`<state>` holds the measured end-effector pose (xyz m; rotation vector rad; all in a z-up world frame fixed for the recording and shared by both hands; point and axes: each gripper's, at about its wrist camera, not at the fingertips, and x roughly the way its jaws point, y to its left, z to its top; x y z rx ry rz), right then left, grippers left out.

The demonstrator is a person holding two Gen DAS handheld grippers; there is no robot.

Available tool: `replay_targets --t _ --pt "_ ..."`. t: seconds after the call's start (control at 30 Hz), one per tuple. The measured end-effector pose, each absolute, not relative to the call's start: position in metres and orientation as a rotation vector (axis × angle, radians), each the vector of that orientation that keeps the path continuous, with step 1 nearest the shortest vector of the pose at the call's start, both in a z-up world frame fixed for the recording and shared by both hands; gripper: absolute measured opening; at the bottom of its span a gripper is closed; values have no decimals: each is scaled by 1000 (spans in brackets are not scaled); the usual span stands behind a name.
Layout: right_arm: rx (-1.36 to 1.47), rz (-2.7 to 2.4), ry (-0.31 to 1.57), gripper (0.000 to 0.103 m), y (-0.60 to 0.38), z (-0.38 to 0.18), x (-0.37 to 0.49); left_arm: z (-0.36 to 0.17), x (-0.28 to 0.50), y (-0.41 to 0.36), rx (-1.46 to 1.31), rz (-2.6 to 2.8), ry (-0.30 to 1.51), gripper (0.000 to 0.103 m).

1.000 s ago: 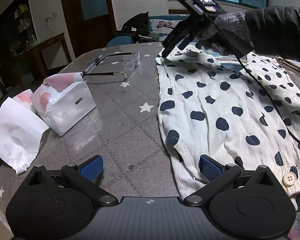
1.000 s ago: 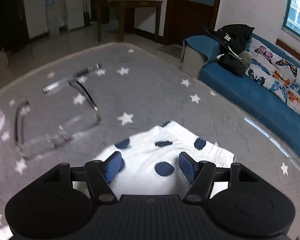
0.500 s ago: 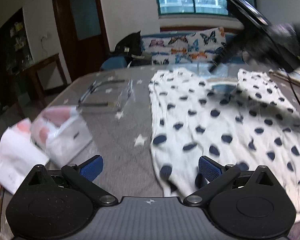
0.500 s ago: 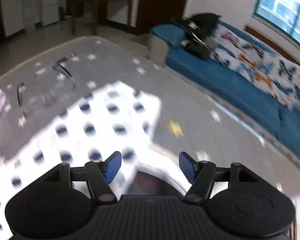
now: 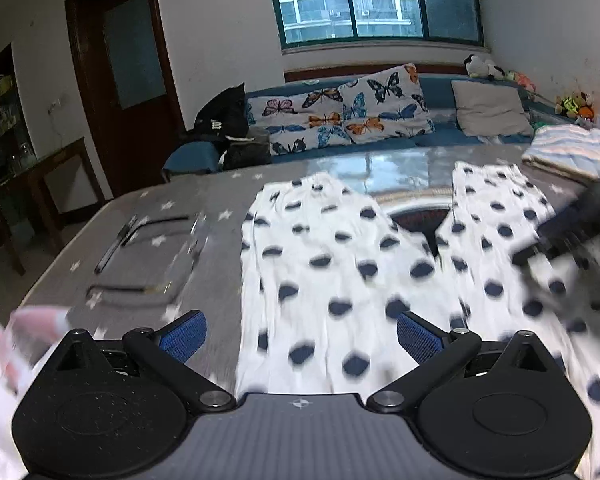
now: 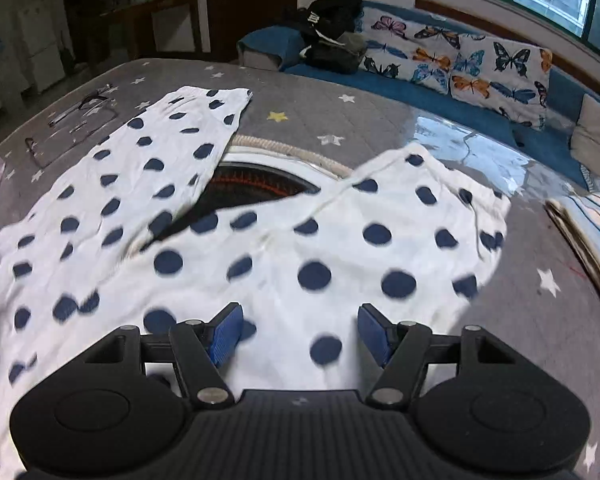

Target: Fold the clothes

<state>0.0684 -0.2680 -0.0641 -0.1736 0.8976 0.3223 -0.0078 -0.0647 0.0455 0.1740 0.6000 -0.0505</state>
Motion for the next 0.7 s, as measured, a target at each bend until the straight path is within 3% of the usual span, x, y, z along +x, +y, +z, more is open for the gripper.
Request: replay_targets --t 0.13,0.2,0.23,0.3,0.4,0.53,0.7 --pt "-140 311 880 66 -280 -68 52 44 20 -69 153 -46 611 95" --pt "-127 305 877 65 -284 -68 45 40 34 -70 141 -64 627 78" --pt "-127 312 873 65 -284 -69 42 37 41 -70 139 -65 636 76" --pt "-153 322 867 64 -283 -68 34 30 53 -70 128 -73 657 56" --pt "-194 306 868 63 -277 -66 26 20 68 -66 114 -65 693 34" --pt "-217 257 889 64 -277 -63 15 11 72 -58 120 -50 701 26" --pt "-193 215 887 66 -290 -64 -1 7 68 -57 148 -2 672 26"
